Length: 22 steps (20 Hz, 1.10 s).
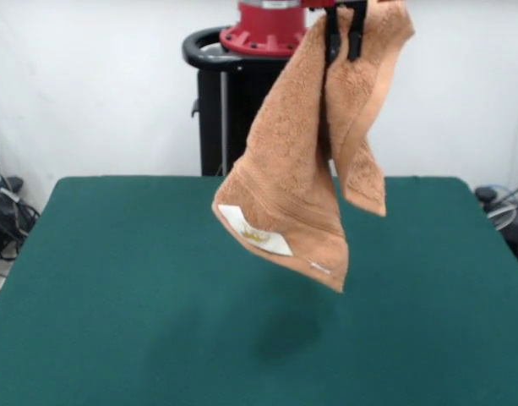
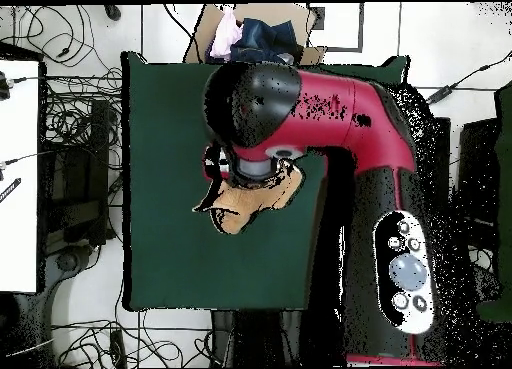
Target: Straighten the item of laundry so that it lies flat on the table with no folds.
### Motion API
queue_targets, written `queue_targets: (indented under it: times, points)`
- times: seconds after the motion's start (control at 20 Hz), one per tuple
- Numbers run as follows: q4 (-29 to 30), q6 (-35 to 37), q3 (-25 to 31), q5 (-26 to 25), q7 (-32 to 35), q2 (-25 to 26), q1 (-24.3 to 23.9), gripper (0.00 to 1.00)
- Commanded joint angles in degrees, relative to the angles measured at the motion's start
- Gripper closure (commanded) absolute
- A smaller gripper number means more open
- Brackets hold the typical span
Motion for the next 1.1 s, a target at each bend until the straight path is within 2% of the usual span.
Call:
queue_targets:
  times: [0.05, 0.45, 0.8, 1.1]
  points:
    - [-13.0, 10.0, -0.7, -1.9, 16.4, 8.6, 1.9, 1.0]
    - [-18.0, 11.7, -1.0, -1.9, 13.2, 11.8, 1.6, 1.0]
    - [-19.1, 12.9, -2.3, -2.2, 12.7, 11.0, 2.3, 1.0]
    - [-23.6, 16.0, -3.3, -3.1, 13.0, 12.2, 3.6, 1.0]
